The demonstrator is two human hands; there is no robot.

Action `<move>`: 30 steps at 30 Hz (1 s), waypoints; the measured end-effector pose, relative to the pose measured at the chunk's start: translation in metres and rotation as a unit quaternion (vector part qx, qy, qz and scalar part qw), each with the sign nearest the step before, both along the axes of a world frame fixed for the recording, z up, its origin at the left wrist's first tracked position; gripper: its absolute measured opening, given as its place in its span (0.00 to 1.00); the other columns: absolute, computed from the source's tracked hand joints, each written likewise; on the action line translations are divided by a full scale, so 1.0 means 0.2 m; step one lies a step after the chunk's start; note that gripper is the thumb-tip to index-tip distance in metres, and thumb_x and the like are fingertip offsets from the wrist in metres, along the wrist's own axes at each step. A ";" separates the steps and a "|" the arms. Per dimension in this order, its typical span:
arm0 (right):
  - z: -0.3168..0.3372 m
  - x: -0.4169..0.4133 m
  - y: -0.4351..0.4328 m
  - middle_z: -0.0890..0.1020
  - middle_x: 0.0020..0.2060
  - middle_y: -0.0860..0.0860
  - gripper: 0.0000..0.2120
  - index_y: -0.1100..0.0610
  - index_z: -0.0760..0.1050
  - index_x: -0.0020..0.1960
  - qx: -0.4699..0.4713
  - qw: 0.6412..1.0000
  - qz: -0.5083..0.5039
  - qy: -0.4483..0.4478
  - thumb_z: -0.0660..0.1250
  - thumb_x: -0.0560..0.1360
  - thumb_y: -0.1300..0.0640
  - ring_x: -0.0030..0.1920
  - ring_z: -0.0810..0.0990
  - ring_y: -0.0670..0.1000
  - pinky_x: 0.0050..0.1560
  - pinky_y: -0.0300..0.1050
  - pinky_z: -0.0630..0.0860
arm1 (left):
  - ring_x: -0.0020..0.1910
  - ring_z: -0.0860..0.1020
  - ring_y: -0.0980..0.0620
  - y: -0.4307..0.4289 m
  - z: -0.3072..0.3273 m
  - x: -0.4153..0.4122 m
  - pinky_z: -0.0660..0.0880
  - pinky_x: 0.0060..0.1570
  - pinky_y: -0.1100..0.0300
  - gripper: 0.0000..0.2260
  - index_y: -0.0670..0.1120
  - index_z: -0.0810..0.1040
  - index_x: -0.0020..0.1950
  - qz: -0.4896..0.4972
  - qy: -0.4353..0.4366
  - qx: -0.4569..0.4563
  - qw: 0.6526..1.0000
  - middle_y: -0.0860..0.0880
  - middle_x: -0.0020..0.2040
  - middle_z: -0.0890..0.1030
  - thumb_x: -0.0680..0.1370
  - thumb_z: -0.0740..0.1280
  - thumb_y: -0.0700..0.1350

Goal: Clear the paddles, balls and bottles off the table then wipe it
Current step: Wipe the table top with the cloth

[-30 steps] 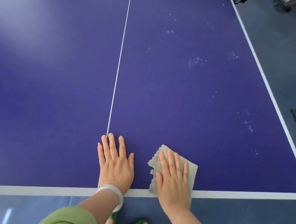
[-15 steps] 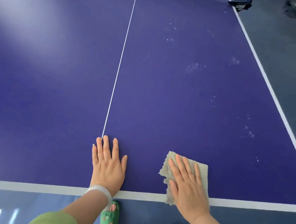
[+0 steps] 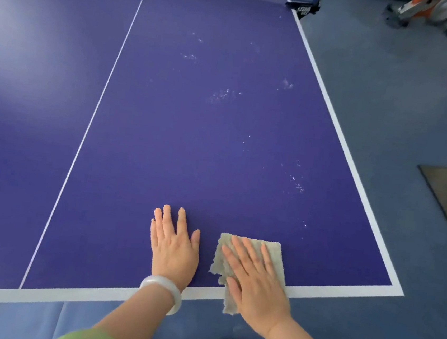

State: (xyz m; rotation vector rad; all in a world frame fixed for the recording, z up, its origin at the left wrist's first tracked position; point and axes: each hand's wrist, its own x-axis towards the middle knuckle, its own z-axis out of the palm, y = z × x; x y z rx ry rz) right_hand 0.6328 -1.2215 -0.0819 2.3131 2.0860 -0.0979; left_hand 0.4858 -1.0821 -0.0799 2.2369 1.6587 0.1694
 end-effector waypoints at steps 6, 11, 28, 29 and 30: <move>-0.04 0.68 -0.20 0.49 0.79 0.48 0.28 0.49 0.44 0.79 -0.009 0.960 -0.280 -0.004 0.33 0.81 0.43 0.79 0.49 0.51 0.76 0.57 0.54 | 0.76 0.56 0.33 -0.06 -0.10 0.08 0.50 0.75 0.40 0.31 0.38 0.62 0.76 0.028 0.069 0.053 0.996 0.33 0.76 0.61 0.80 0.47 0.56; -0.02 0.41 -0.02 0.50 0.79 0.51 0.28 0.52 0.48 0.80 0.011 0.966 -0.256 0.014 0.39 0.82 0.46 0.79 0.48 0.53 0.76 0.60 0.51 | 0.77 0.54 0.36 -0.06 -0.12 0.09 0.49 0.76 0.42 0.31 0.39 0.61 0.77 0.043 0.081 0.069 0.993 0.35 0.77 0.59 0.80 0.46 0.57; -0.02 0.54 0.24 0.47 0.79 0.53 0.27 0.52 0.45 0.80 0.035 0.951 -0.304 0.049 0.42 0.82 0.47 0.79 0.47 0.55 0.77 0.60 0.46 | 0.78 0.51 0.39 -0.06 -0.12 0.11 0.41 0.77 0.48 0.31 0.41 0.60 0.78 0.062 0.100 0.083 0.990 0.38 0.78 0.57 0.80 0.46 0.57; -0.02 0.41 0.23 0.50 0.79 0.53 0.27 0.53 0.49 0.80 0.040 0.975 -0.213 0.054 0.45 0.82 0.48 0.79 0.50 0.55 0.76 0.60 0.48 | 0.79 0.50 0.40 -0.06 -0.12 0.11 0.41 0.77 0.48 0.31 0.42 0.59 0.78 0.064 0.101 0.080 0.990 0.38 0.78 0.57 0.80 0.46 0.58; -0.03 0.30 0.21 0.51 0.79 0.52 0.27 0.52 0.52 0.80 0.031 0.991 -0.115 0.057 0.47 0.82 0.48 0.79 0.51 0.55 0.76 0.60 0.49 | 0.79 0.49 0.40 -0.05 -0.12 0.11 0.41 0.77 0.48 0.31 0.42 0.59 0.78 0.066 0.100 0.078 0.990 0.38 0.79 0.56 0.80 0.45 0.58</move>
